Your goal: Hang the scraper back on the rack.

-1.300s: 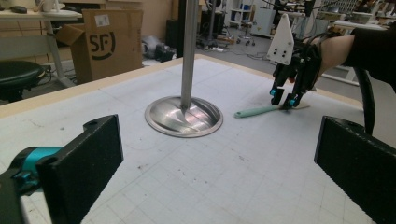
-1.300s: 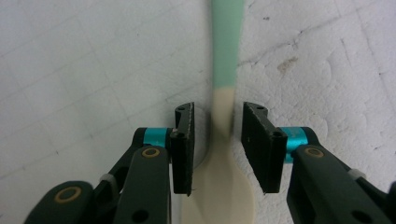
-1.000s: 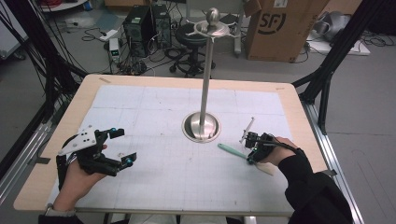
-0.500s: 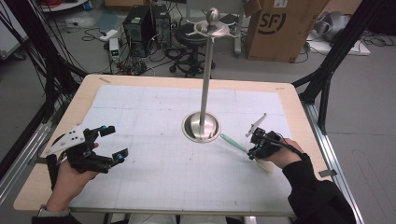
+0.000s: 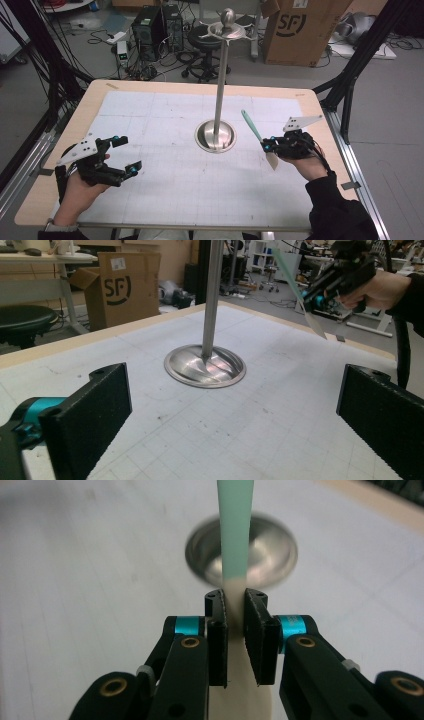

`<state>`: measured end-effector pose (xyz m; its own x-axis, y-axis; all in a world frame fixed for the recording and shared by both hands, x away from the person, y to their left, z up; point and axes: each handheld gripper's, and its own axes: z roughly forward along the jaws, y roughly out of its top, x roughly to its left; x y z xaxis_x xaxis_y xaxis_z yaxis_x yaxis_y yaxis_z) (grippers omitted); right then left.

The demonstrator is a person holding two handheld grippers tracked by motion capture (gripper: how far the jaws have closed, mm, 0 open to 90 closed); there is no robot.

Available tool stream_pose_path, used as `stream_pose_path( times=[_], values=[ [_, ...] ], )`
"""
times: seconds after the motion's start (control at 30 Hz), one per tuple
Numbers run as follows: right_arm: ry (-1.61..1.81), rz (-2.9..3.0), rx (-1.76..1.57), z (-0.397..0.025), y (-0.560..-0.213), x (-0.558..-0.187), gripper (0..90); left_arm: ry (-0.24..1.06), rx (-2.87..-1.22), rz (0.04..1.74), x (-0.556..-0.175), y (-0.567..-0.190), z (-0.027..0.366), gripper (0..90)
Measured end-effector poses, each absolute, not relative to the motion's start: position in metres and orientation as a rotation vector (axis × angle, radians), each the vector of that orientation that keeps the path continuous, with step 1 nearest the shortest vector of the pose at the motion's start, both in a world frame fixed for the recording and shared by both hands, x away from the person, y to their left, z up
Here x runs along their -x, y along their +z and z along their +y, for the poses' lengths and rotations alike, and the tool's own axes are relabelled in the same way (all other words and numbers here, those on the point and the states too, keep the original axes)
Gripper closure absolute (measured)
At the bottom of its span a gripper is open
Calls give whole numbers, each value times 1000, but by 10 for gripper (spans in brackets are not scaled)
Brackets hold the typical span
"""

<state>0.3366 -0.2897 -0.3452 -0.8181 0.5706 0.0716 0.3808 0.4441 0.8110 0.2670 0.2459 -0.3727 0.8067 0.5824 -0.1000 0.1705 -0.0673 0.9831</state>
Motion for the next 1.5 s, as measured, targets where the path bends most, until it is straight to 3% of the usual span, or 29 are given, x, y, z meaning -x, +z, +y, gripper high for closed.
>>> stream_pose_path(
  times=[0.23, 0.9, 1.5],
  values=[
    [1593, 2275, -814, -285, -324, -338, 805, 374, -1628, 607, -266, -373, 245, 17],
    [1753, 1992, -763, -262, -261, -349, 805, 375, -1628, 612, -266, -373, 247, 17],
    [1770, 1970, -792, -256, -250, -359, 804, 371, -1648, 610, -266, -375, 245, 17]
  ],
)
